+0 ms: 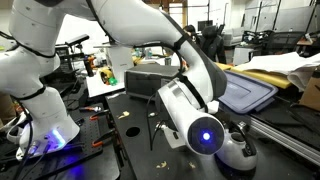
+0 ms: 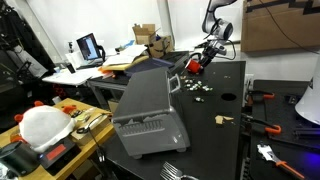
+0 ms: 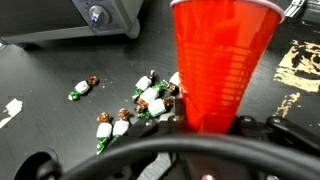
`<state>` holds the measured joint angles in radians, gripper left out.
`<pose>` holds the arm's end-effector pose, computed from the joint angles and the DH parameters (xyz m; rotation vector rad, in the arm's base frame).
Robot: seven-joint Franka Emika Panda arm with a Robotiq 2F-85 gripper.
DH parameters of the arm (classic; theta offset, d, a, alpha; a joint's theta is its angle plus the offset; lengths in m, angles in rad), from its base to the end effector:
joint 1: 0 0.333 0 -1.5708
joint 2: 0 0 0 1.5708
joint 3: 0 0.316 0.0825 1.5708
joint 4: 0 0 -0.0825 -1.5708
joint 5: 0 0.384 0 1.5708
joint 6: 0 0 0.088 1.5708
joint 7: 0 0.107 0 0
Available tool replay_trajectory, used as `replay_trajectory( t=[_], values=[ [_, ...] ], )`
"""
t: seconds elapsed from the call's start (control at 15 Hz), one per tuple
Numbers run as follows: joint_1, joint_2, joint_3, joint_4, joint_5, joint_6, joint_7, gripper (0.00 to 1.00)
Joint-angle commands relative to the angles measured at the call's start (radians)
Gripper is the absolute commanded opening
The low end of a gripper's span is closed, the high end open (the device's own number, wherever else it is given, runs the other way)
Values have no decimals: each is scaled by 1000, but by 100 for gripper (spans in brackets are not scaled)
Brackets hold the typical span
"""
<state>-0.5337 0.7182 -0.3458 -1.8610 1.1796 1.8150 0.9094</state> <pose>0.4298 -0.3956 0.1301 -0.7137 2.2012 0.7260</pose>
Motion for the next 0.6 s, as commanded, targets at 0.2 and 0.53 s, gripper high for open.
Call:
replay_trajectory(
  t=[0.2,0.53],
  values=[
    [-56,73,7,95,19,-161,-69,7],
    [-55,115,2,112,6,-198,-142,7]
  ],
)
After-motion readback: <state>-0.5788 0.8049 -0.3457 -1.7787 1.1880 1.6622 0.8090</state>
